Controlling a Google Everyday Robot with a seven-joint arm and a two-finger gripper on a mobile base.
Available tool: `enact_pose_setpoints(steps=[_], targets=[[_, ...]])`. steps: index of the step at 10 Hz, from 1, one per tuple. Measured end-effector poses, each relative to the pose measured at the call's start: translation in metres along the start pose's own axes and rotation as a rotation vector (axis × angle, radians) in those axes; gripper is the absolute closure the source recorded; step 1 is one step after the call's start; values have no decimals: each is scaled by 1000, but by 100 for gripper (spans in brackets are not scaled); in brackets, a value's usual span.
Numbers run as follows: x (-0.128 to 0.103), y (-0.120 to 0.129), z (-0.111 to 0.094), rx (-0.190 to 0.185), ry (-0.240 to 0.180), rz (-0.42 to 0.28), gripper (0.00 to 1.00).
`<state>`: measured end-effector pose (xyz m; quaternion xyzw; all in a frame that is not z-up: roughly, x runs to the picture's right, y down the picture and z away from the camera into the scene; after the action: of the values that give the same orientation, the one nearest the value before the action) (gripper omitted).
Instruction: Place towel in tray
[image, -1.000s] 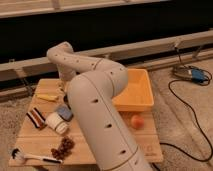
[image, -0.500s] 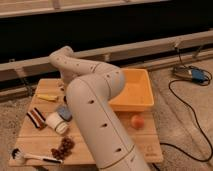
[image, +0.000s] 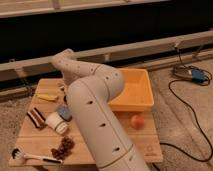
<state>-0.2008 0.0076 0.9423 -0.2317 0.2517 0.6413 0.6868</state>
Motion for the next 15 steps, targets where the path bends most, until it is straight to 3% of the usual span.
enact_pose_setpoints(steps=[2,5,10,12,15], targets=[[2,-2,-4,-3,-13,-4,98],[10,-5,-24,-27,-50,-20,100],[29,-4,-115,-97,-186,-62,100],[40,-5,-149,-110,-222,-67,100],[62,-11,-217,-136,-287,-62,100]])
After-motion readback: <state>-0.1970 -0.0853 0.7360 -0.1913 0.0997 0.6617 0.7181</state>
